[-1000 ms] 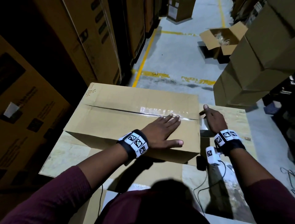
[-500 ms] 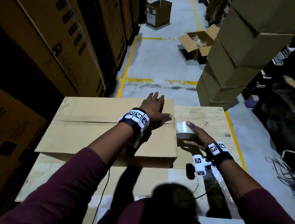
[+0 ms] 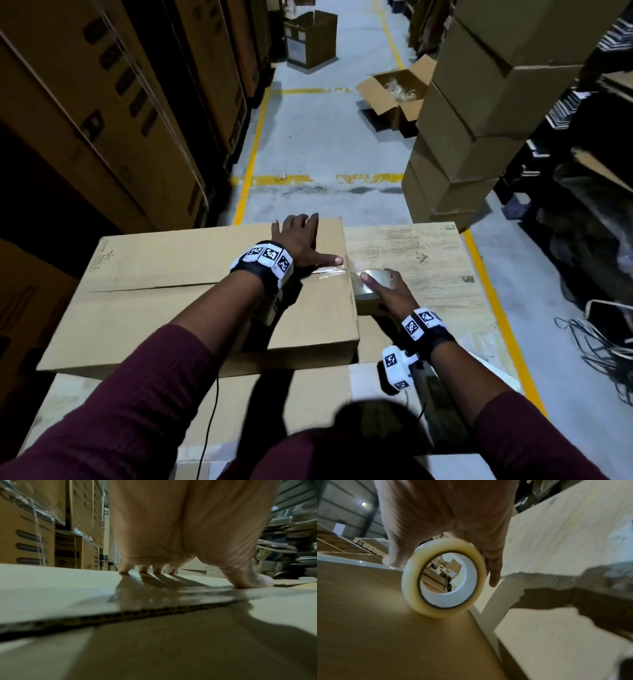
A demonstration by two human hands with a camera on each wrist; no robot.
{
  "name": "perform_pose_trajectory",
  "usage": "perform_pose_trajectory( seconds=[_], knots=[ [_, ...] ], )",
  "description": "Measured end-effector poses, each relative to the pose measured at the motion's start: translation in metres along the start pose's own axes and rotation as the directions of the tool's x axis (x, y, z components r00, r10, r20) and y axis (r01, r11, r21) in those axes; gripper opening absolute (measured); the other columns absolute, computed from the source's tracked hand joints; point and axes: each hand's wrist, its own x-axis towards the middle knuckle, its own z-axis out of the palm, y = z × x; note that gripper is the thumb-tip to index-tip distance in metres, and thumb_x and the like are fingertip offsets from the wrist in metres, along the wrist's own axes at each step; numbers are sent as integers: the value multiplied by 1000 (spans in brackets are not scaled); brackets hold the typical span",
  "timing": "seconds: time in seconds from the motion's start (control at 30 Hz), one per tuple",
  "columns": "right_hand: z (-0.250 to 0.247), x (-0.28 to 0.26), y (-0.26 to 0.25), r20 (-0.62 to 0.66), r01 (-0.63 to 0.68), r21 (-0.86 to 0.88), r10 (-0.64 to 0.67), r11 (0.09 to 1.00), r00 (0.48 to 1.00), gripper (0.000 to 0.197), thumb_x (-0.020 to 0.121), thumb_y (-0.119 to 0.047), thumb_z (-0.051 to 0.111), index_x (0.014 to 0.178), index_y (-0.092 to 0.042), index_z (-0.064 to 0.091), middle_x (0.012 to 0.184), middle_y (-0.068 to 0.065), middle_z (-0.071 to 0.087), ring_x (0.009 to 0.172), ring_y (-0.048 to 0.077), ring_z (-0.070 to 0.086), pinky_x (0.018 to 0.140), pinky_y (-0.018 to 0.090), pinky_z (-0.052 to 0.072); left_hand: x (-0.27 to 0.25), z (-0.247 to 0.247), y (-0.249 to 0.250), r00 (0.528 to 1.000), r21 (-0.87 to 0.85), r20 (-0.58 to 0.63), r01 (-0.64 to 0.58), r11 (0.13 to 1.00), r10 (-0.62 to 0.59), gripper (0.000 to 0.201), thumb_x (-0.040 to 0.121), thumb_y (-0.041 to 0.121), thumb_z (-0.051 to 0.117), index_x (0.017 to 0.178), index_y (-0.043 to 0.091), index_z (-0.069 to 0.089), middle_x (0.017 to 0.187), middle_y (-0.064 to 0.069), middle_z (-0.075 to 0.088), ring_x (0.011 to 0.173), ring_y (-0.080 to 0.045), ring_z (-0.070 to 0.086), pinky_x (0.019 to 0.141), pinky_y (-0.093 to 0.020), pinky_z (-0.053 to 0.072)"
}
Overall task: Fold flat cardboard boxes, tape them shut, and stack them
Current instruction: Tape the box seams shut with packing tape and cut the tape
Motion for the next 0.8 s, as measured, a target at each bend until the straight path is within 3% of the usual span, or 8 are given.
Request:
perform_pose_trajectory(
  seconds=[0.13, 0.2, 0.27, 0.37, 0.57, 0.7, 0.77, 0.8],
  knots=[
    [-37, -10, 24, 7, 48, -189, -47, 981, 999, 43, 98, -60, 51, 99, -19, 65, 97, 2, 70, 94, 27, 67, 80, 32, 50, -4, -1, 8, 997, -29, -21, -81, 996, 80, 112, 77, 75, 63, 160, 24, 7, 167, -9, 3, 154, -30, 3, 122, -53, 9],
    [-73, -13, 52, -189, -42, -475, -55, 879, 981, 28, 95, -36, 67, 109, -11, 66, 108, 11, 69, 103, 32, 66, 84, 31, 45, -6, 0, 14, 975, -69, -68, -218, 974, 213, 97, 82, 62, 69, 158, 24, 23, 165, -13, 12, 152, -32, 12, 122, -44, 16],
    [-109, -14, 86, -254, -158, -691, -32, 705, 967, 41, 82, -17, 77, 117, -3, 60, 116, 19, 65, 112, 36, 63, 91, 33, 46, -8, 3, 23, 943, -96, -76, -330, 939, 323, 81, 82, 55, 73, 150, 25, 41, 163, -14, 21, 150, -32, 18, 121, -41, 21],
    [-148, -23, 129, -291, -309, -881, 104, 358, 951, 51, 74, -40, 74, 109, -12, 50, 117, 15, 56, 114, 39, 57, 92, 43, 52, -8, 10, 37, 936, -61, -34, -351, 934, 350, 67, 84, 54, 71, 143, 29, 51, 162, -10, 24, 150, -31, 16, 121, -43, 20],
    [-155, -44, 145, -208, -240, -936, 148, 256, 967, 30, 85, -33, 70, 98, -14, 50, 110, 10, 60, 99, 29, 66, 73, 30, 50, -4, 18, 45, 939, 7, 22, -344, 939, 343, 54, 90, 53, 64, 138, 28, 56, 158, -4, 35, 152, -33, 5, 123, -45, 15],
    [-134, -50, 124, -220, -294, -736, 196, 609, 956, 34, 80, -32, 75, 89, -10, 50, 82, 7, 58, 64, 20, 53, 49, 23, 36, -5, 14, 50, 934, -25, 7, -358, 933, 358, 48, 93, 46, 64, 135, 22, 60, 143, -4, 55, 153, -29, 7, 119, -39, 21],
    [-117, -52, 107, -199, -277, -197, 238, 940, 951, 25, 90, -20, 64, 85, -9, 42, 68, 10, 51, 52, 19, 43, 45, 21, 33, -2, 9, 54, 930, 33, 51, -367, 930, 365, 47, 95, 46, 62, 135, 22, 59, 137, -5, 61, 152, -25, 13, 118, -38, 22],
    [-108, -50, 98, -170, -268, 105, 283, 958, 944, 21, 93, -16, 57, 84, -11, 39, 61, 10, 47, 49, 18, 38, 47, 23, 33, 0, 7, 58, 927, 85, 89, -372, 924, 365, 47, 96, 47, 60, 136, 22, 59, 136, -3, 61, 152, -24, 16, 118, -40, 20]
  ],
)
